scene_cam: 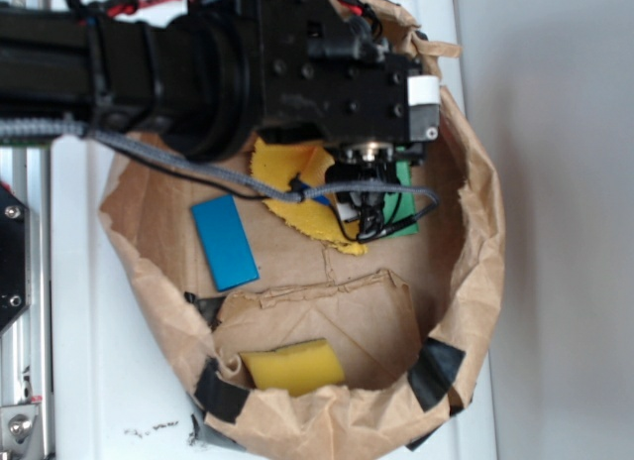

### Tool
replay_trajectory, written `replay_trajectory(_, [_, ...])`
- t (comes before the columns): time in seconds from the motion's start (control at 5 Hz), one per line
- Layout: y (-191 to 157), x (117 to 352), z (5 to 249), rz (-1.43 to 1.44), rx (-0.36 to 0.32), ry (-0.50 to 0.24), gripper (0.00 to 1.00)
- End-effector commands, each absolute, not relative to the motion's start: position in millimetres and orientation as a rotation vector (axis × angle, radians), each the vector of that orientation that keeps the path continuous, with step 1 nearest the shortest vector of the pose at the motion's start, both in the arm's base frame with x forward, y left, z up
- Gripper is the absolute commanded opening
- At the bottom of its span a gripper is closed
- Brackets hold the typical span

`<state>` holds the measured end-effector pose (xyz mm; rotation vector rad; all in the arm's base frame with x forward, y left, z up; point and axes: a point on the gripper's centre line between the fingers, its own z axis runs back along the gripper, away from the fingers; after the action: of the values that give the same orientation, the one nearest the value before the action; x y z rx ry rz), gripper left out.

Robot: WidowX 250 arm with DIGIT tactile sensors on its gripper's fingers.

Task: Grab the yellow cloth.

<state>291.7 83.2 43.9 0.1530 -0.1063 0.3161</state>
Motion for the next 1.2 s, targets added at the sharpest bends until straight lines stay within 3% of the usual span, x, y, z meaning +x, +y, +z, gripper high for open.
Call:
replay_trajectory(0.0, [98, 269, 93, 0.264, 0.057, -0.09, 1.0])
replay_trajectory(0.2, [99, 262, 108, 0.251, 0.014, -0.067, 1.0])
replay_trajectory(0.6, [98, 266, 91, 0.265, 0.037, -0.101, 1.0])
replay_trajectory(0.8, [93, 274, 86, 0.275, -0.003, -0.116, 1.0])
replay_trajectory(1.0, [83, 282, 68, 0.352, 0.026, -0.14, 1.0])
